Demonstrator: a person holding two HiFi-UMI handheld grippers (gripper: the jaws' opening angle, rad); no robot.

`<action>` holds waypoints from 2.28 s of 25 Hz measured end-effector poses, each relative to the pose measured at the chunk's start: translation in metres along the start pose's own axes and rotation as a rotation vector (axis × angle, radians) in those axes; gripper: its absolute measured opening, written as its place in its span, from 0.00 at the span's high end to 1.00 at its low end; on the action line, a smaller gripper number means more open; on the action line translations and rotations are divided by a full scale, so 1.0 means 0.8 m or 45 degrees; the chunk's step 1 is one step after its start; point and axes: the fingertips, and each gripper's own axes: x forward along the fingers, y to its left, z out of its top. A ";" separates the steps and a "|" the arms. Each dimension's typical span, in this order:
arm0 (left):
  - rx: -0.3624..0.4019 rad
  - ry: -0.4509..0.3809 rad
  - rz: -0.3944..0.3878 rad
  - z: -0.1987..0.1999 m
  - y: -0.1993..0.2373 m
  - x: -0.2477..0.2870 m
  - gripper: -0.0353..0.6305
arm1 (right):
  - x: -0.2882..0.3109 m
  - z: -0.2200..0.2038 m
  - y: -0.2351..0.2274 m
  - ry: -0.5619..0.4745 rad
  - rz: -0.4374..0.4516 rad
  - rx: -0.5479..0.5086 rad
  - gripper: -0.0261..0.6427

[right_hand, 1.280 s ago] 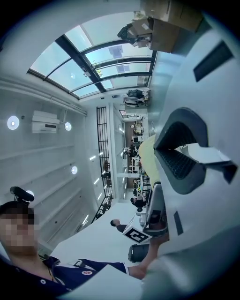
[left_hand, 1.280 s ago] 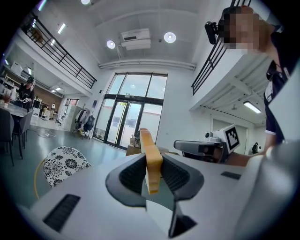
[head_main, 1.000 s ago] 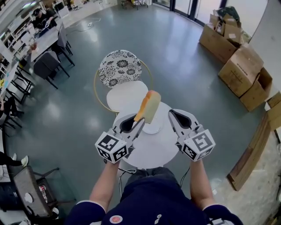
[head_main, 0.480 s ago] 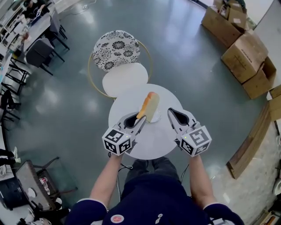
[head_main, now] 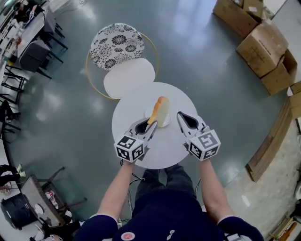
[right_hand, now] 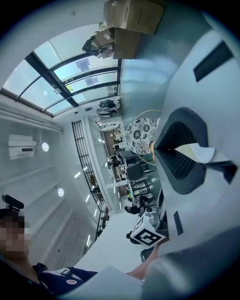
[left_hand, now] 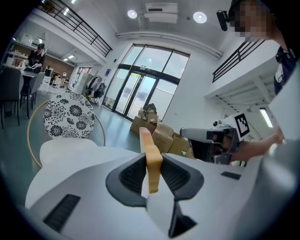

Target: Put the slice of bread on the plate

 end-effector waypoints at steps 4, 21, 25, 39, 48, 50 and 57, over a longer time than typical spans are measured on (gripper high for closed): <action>-0.049 0.050 0.010 -0.029 0.011 0.019 0.80 | 0.002 -0.019 -0.008 0.034 -0.002 0.015 0.95; -0.213 0.150 0.144 -0.084 0.064 0.043 0.80 | 0.018 -0.055 -0.019 0.119 0.015 0.032 0.95; -0.217 0.163 0.186 -0.089 0.075 0.040 0.80 | 0.021 -0.057 -0.017 0.128 0.027 0.032 0.95; -0.240 0.218 0.350 -0.122 0.130 0.031 0.73 | 0.029 -0.062 -0.002 0.151 0.048 0.031 0.95; -0.126 0.266 0.393 -0.124 0.137 0.030 0.69 | 0.028 -0.066 -0.002 0.156 0.048 0.036 0.95; -0.101 0.268 0.398 -0.122 0.137 0.028 0.68 | 0.028 -0.064 -0.001 0.153 0.049 0.035 0.95; -0.047 0.157 0.381 -0.071 0.117 0.003 0.68 | 0.030 -0.039 0.009 0.107 0.069 0.006 0.95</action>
